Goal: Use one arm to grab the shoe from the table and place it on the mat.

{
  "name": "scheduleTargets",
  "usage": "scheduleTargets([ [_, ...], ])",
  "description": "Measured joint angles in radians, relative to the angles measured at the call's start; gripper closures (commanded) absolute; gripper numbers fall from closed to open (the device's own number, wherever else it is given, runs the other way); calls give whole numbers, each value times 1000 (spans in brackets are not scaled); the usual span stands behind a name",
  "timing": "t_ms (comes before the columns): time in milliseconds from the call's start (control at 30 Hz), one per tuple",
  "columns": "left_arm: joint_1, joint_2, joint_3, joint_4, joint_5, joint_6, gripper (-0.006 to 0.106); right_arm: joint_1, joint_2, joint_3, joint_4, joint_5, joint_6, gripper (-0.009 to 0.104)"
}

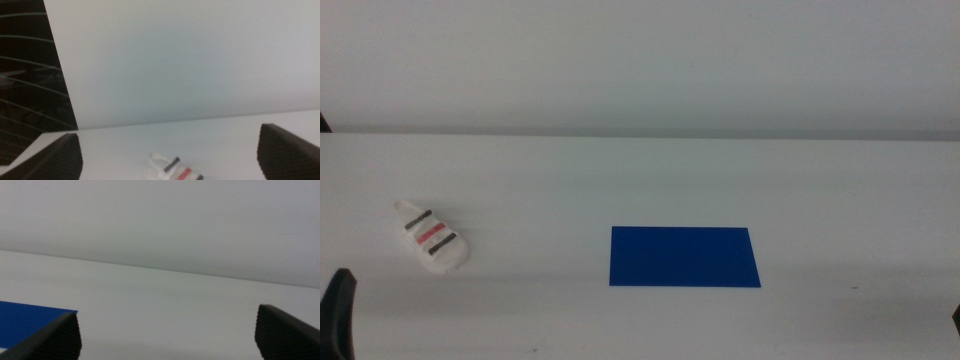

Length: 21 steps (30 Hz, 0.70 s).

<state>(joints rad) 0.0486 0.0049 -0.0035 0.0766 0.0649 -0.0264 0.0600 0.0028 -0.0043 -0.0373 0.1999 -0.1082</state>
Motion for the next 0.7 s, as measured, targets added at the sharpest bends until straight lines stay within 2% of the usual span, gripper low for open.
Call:
scheduleTargets([
  [100,-5,63,-90,0,128,0,7,0,0,0,0,0,0,2],
  [267,-52,419,-551,-77,599,-17,7,0,0,0,0,0,0,2],
  [467,-51,909,-993,-77,1053,-257,7,0,0,0,0,0,0,2],
  [700,-72,1346,-1228,-91,1145,-524,7,0,0,0,0,0,0,2],
])
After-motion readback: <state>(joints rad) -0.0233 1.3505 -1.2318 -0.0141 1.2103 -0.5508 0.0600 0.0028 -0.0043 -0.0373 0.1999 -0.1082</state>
